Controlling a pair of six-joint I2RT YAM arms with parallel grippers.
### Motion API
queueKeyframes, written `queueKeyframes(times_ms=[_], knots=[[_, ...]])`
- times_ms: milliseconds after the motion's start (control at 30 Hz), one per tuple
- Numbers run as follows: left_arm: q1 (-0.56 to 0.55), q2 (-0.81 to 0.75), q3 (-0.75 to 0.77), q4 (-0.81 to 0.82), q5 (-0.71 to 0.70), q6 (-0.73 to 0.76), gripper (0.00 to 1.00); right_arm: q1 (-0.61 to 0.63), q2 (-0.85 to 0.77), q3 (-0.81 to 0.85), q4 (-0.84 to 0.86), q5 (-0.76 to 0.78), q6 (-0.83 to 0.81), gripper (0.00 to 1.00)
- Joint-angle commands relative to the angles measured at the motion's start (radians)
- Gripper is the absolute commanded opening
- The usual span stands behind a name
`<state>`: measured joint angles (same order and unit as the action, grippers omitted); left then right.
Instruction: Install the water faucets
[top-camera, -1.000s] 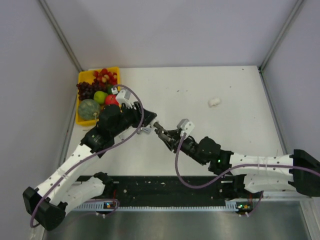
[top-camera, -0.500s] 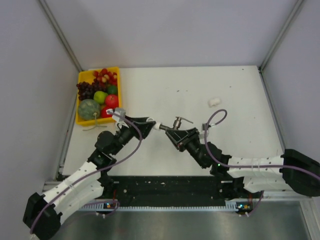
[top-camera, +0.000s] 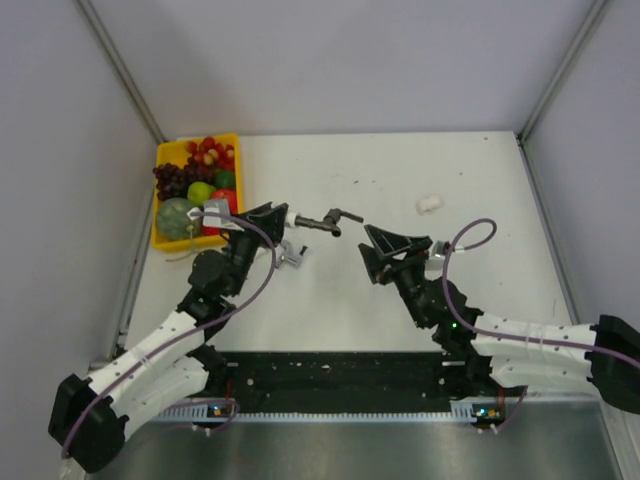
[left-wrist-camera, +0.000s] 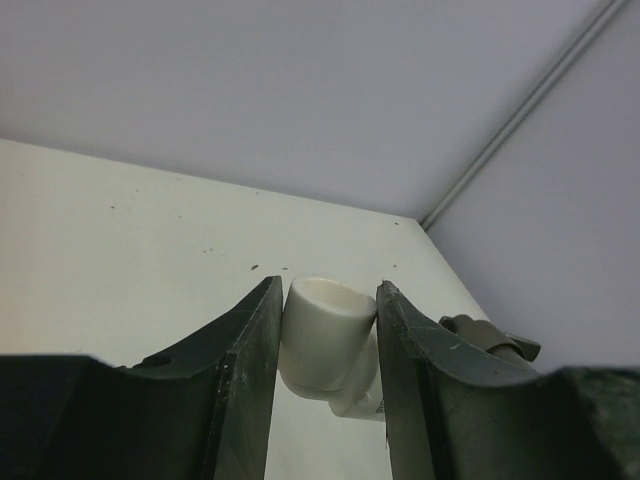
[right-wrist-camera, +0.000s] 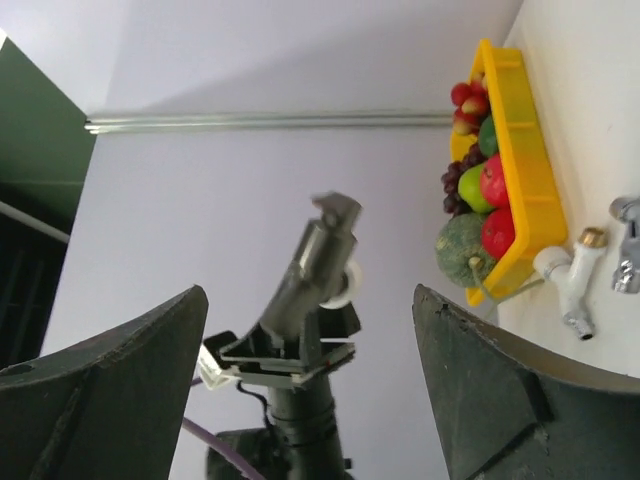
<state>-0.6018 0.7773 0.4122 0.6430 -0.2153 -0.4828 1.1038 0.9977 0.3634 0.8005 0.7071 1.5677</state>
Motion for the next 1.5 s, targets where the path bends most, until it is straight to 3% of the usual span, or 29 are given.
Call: queueKeyframes(times_ms=[0,133,300,400,500,700,933,1333,1467], knots=[[0.007,0.069,0.163,-0.078,-0.099,-0.050,0.00,-0.018,-0.096,-0.052,-0.047,0.031,-0.240,0.94],[0.013,0.125,0.249,-0.219,-0.078,-0.045,0.00,-0.016,-0.195,0.005,-0.124,-0.078,-0.790,0.99],[0.017,0.151,0.336,-0.396,0.002,-0.056,0.00,-0.015,-0.283,0.126,-0.320,-0.371,-1.458,0.99],[0.017,0.180,0.419,-0.517,0.097,-0.057,0.00,-0.015,-0.327,0.201,-0.485,-0.523,-1.742,0.99],[0.017,0.200,0.467,-0.606,0.180,-0.076,0.00,-0.015,-0.353,0.256,-0.573,-0.604,-1.911,0.99],[0.017,0.204,0.504,-0.718,0.280,-0.106,0.00,-0.015,-0.252,0.420,-0.777,-0.701,-2.026,0.98],[0.017,0.221,0.551,-0.781,0.340,-0.103,0.00,-0.013,-0.146,0.465,-0.833,-0.799,-2.042,0.92],[0.019,0.255,0.625,-0.856,0.392,-0.082,0.00,-0.005,-0.047,0.418,-0.750,-0.594,-2.123,0.79],[0.019,0.258,0.649,-0.881,0.395,-0.063,0.00,-0.005,-0.042,0.390,-0.730,-0.534,-2.140,0.62]])
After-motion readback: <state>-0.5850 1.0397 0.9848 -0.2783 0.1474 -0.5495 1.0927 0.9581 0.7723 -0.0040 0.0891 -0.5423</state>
